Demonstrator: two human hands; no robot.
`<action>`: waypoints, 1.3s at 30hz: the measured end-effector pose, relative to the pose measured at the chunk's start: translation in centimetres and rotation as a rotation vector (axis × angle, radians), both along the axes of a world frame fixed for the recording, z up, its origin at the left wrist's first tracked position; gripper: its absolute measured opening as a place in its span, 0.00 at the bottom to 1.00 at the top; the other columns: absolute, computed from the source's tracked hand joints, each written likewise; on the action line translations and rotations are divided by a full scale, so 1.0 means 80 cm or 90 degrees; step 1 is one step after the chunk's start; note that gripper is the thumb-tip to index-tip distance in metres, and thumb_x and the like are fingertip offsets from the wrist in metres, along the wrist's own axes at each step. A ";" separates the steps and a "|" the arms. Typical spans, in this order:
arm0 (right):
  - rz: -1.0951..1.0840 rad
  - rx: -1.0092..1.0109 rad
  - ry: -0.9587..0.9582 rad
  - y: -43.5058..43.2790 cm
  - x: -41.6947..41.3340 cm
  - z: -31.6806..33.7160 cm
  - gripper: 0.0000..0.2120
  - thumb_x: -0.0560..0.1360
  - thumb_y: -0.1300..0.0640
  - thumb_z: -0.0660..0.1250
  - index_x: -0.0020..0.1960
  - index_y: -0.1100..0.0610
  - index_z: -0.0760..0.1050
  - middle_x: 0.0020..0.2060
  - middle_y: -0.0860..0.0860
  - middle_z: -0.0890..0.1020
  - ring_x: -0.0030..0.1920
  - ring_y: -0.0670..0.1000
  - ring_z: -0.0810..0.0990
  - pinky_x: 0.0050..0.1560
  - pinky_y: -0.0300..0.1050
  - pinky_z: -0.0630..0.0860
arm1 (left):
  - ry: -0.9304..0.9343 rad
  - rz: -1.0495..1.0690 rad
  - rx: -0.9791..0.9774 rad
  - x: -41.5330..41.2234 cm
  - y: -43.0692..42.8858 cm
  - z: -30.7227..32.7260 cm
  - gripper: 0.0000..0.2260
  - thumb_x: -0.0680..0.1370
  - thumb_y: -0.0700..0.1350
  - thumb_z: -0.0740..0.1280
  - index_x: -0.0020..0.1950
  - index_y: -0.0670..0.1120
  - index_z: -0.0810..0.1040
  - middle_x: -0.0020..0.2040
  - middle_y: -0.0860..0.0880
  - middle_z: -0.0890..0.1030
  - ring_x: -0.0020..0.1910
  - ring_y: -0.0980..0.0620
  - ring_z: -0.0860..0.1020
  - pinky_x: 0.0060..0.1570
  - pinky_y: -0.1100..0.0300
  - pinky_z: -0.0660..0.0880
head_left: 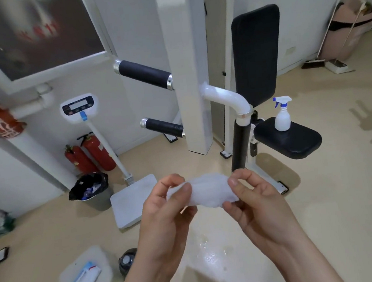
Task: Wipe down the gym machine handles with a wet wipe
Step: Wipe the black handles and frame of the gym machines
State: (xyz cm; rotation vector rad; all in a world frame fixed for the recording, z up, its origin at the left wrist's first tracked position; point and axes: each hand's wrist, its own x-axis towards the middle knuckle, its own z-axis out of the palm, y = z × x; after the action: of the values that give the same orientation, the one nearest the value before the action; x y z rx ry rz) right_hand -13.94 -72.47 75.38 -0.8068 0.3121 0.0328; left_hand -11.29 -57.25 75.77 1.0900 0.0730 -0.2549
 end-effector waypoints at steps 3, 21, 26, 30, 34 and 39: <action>0.039 0.006 -0.055 -0.007 -0.001 0.001 0.15 0.68 0.63 0.70 0.54 0.58 0.77 0.36 0.55 0.80 0.36 0.49 0.79 0.39 0.38 0.79 | -0.022 0.027 0.131 -0.003 0.007 0.004 0.04 0.68 0.42 0.74 0.41 0.45 0.85 0.39 0.47 0.81 0.36 0.51 0.74 0.42 0.59 0.74; -0.212 -0.800 -0.194 0.116 0.106 -0.004 0.10 0.76 0.57 0.63 0.52 0.44 0.79 0.46 0.41 0.80 0.48 0.43 0.79 0.41 0.32 0.74 | -0.213 -0.165 0.244 0.143 0.099 0.023 0.16 0.70 0.33 0.71 0.48 0.55 0.85 0.45 0.56 0.85 0.39 0.59 0.80 0.38 0.69 0.74; -0.156 -0.388 -0.079 0.194 0.170 0.003 0.13 0.72 0.62 0.71 0.54 0.49 0.82 0.45 0.53 0.85 0.45 0.52 0.84 0.45 0.43 0.80 | -0.326 -0.322 0.328 0.220 0.154 0.002 0.24 0.71 0.37 0.72 0.55 0.65 0.79 0.58 0.63 0.78 0.50 0.55 0.80 0.47 0.57 0.80; -0.253 -0.258 0.033 0.234 0.199 -0.003 0.12 0.74 0.68 0.67 0.50 0.53 0.82 0.41 0.57 0.85 0.38 0.53 0.83 0.38 0.45 0.78 | -0.374 -0.436 0.341 0.259 0.181 -0.004 0.29 0.70 0.33 0.71 0.58 0.66 0.76 0.58 0.66 0.77 0.46 0.60 0.78 0.40 0.66 0.74; -0.358 -0.379 0.096 0.254 0.210 -0.008 0.05 0.73 0.66 0.69 0.46 0.58 0.80 0.37 0.55 0.83 0.28 0.51 0.74 0.29 0.41 0.71 | -0.288 -0.435 0.289 0.293 0.194 -0.011 0.24 0.71 0.30 0.70 0.50 0.61 0.83 0.48 0.62 0.82 0.37 0.59 0.76 0.37 0.65 0.73; -0.302 -0.389 0.044 0.262 0.226 -0.011 0.11 0.74 0.60 0.69 0.56 0.55 0.81 0.43 0.55 0.85 0.41 0.52 0.82 0.41 0.41 0.78 | -0.242 -0.414 0.269 0.321 0.190 -0.018 0.19 0.71 0.32 0.71 0.48 0.57 0.84 0.39 0.59 0.82 0.35 0.56 0.75 0.38 0.65 0.75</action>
State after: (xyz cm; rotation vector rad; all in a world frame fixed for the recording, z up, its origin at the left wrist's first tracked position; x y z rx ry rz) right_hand 4.15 -51.52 74.53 -1.3181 0.5869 -0.5024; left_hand 14.39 -42.07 74.37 1.5475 -0.6009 -0.6278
